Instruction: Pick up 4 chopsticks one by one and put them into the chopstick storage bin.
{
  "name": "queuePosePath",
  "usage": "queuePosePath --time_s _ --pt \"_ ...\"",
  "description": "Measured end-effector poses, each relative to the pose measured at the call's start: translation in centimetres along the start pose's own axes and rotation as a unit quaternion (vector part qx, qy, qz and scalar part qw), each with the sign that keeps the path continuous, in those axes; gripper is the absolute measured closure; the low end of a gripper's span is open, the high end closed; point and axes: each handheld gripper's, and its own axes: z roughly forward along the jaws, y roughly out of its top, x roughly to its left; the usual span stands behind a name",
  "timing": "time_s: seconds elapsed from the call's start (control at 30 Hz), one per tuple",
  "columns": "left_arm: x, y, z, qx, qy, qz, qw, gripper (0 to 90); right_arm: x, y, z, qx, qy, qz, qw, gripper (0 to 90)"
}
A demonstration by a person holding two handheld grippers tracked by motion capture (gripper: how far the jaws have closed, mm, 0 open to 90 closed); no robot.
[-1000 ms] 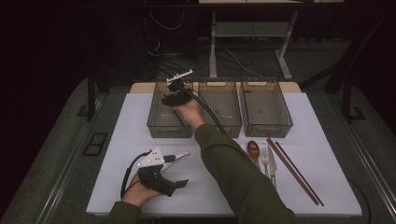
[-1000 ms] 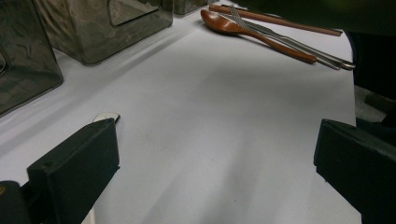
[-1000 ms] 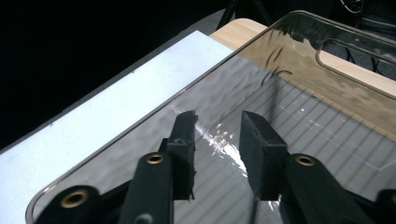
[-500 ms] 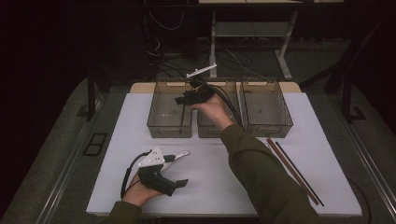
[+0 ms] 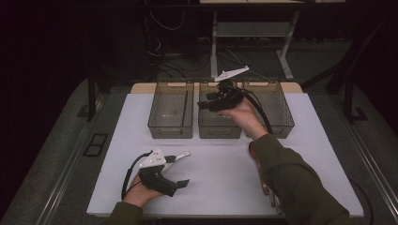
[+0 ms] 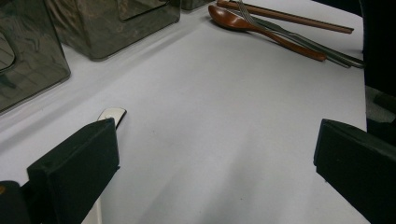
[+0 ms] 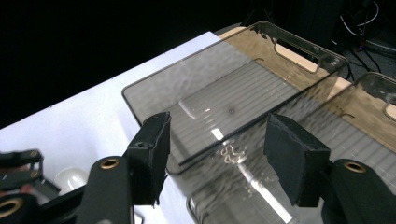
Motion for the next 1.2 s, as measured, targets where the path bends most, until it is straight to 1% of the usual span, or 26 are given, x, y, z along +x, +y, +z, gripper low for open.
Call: queuePosePath --time_s 0.17,0.23,0.33,0.37,0.43,0.6,0.73,0.93,1.07,1.2 --pt "0.0 0.0 0.0 -0.003 0.000 -0.001 1.0000 0.0 0.0 -0.9 -1.4 0.003 0.012 -0.010 0.9999 39.3" --pt "0.0 0.0 0.0 -0.002 0.001 0.001 1.0000 0.0 0.0 -1.4 -2.0 0.004 0.013 -0.018 0.9998 39.1" --pt "0.0 0.0 0.0 -0.003 0.000 -0.003 1.0000 0.0 0.0 -2.2 -2.9 0.007 0.014 -0.021 0.9997 38.7" --pt "0.0 0.0 0.0 -0.003 0.000 -0.003 1.0000 0.0 0.0 -2.5 -3.2 0.009 0.015 -0.018 0.9997 38.7" --pt "0.0 0.0 0.0 -0.001 0.000 -0.002 1.0000 0.0 -0.2 -3.1 -3.8 0.010 0.015 -0.022 0.9996 38.7" --pt "0.0 -0.1 0.0 -0.002 0.002 -0.006 1.0000 0.0 -0.5 -4.7 -5.5 0.000 0.017 -0.011 0.9998 38.7" --pt "0.0 -0.1 0.1 0.001 0.004 -0.007 1.0000 0.0 -0.7 -5.9 -6.5 -0.003 0.013 -0.007 0.9999 38.8" --pt "0.1 -0.1 0.1 0.000 0.005 -0.007 1.0000 0.0 -0.8 -7.9 -7.6 0.006 0.000 -0.004 1.0000 38.8" --pt "0.0 -0.1 0.0 -0.001 0.007 -0.005 1.0000 0.6 -0.9 -9.1 -8.5 0.004 -0.008 0.001 1.0000 39.0" --pt "0.0 -0.1 0.1 0.000 0.008 -0.005 1.0000 0.8 -0.8 -10.3 -9.3 0.010 -0.017 -0.001 0.9998 39.3"
